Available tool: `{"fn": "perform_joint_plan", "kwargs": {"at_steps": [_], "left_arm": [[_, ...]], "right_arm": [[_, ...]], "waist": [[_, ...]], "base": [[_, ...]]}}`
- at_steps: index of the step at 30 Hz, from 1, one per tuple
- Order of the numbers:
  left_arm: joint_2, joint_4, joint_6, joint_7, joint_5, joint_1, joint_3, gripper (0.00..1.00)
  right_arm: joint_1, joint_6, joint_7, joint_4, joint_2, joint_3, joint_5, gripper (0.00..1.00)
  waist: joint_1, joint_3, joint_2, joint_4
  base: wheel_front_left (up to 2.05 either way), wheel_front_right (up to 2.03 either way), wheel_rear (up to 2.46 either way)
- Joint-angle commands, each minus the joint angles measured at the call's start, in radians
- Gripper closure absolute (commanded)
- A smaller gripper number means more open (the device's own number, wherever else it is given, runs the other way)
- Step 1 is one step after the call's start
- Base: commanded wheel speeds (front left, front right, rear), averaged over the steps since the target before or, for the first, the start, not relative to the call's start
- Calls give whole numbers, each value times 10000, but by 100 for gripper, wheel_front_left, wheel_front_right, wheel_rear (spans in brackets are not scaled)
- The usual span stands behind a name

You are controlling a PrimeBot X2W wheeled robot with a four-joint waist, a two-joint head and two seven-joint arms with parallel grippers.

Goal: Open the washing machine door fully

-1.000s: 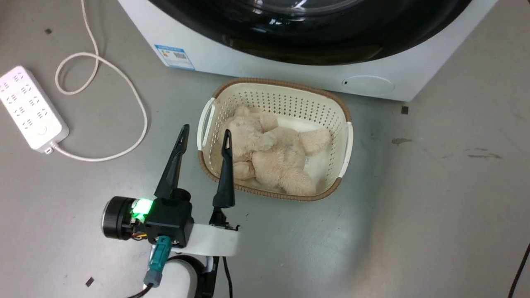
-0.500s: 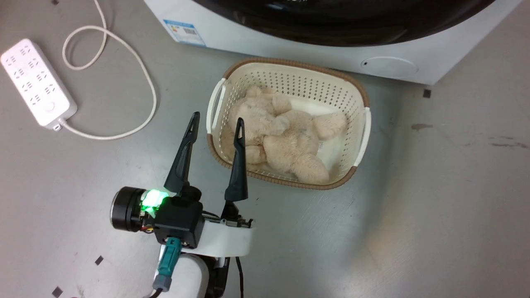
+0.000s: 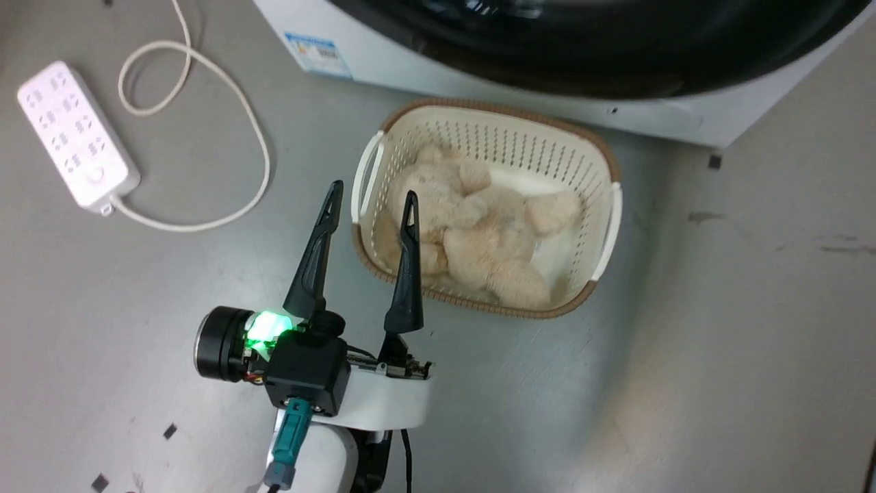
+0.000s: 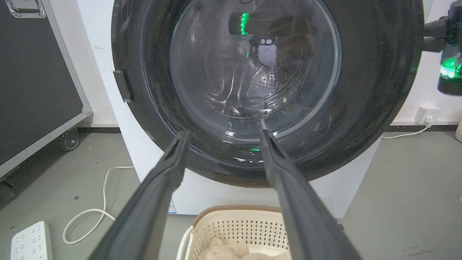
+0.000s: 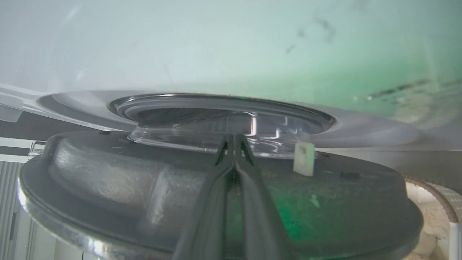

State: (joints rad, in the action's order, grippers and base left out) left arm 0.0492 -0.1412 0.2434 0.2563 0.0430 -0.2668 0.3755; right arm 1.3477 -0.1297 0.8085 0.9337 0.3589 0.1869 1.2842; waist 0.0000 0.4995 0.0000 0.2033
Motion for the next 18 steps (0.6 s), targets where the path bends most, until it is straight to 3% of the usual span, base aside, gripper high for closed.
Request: {"fn": "perform_joint_plan", "kwargs": {"at_steps": [1, 10, 18], "left_arm": [[15, 16, -51, 55, 23, -20, -42, 0], [62, 455, -412, 55, 276, 528, -504, 0], [200, 778, -856, 55, 381, 1181, -822, 0]], "right_arm": [[-603, -10, 125, -34, -257, -82, -18, 100], [-3079, -10, 696, -861, -1262, -196, 210, 100], [-5458, -10, 1550, -2708, -2567, -918, 253, 100]], "waist": [[0, -376, 0, -156], [0, -1973, 0, -426], [0, -3041, 0, -534]], "base": [[0, 0, 0], [0, 0, 0], [0, 0, 0]]}}
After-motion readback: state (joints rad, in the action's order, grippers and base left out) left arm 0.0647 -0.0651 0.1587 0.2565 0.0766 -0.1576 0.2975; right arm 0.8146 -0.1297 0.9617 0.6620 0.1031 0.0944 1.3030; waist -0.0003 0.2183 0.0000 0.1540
